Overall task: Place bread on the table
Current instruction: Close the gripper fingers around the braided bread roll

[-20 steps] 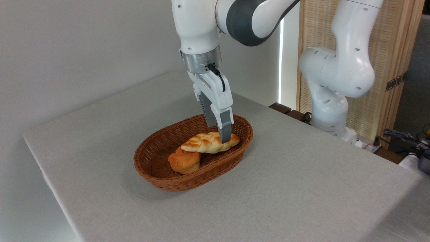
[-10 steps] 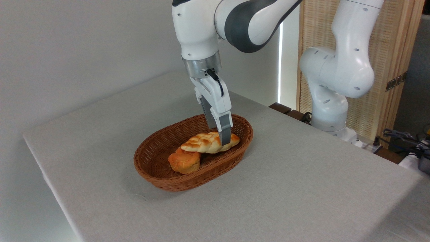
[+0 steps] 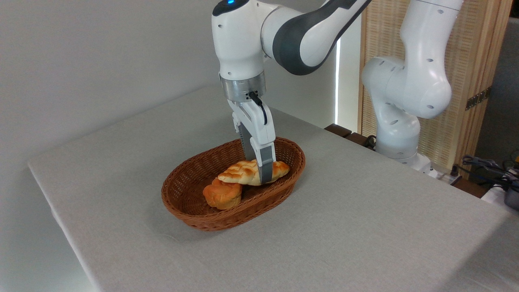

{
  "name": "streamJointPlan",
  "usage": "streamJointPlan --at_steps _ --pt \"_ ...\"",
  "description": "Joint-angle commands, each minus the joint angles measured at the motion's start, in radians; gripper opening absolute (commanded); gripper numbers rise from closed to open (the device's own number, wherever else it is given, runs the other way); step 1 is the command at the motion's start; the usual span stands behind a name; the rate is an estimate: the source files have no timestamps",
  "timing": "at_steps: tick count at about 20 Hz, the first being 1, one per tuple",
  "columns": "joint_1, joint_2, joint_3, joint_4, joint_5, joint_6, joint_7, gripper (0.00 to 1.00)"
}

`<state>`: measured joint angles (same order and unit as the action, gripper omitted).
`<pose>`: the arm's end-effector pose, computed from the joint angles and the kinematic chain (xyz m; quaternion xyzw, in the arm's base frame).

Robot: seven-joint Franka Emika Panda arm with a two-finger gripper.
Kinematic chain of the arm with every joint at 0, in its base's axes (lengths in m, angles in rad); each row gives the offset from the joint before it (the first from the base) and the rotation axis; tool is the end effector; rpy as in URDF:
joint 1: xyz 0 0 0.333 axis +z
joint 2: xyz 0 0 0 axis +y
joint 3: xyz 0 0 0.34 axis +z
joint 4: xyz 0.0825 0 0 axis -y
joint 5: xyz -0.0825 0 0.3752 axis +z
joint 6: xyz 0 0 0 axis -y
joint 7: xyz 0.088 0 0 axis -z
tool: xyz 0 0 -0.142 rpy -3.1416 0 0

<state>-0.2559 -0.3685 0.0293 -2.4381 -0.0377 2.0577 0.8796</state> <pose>0.3986 -0.0949 0.4298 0.8548 -0.5184 0.0012 0.0227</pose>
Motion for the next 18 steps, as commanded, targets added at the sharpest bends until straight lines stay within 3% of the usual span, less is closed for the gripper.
streamJointPlan --at_steps 1,3,6,7,12,18 --pt "-0.011 0.000 0.012 -0.007 -0.019 0.033 0.021 1.00" --pt "-0.012 0.000 0.012 -0.007 -0.019 0.045 0.021 0.94" --pt "-0.011 0.002 0.012 -0.007 -0.019 0.053 0.021 0.67" --pt "-0.011 0.003 0.012 -0.007 -0.019 0.053 0.021 0.63" --pt "-0.013 0.005 0.012 -0.007 -0.019 0.053 0.019 0.54" --pt "-0.013 0.005 0.012 -0.007 -0.019 0.050 0.019 0.50"
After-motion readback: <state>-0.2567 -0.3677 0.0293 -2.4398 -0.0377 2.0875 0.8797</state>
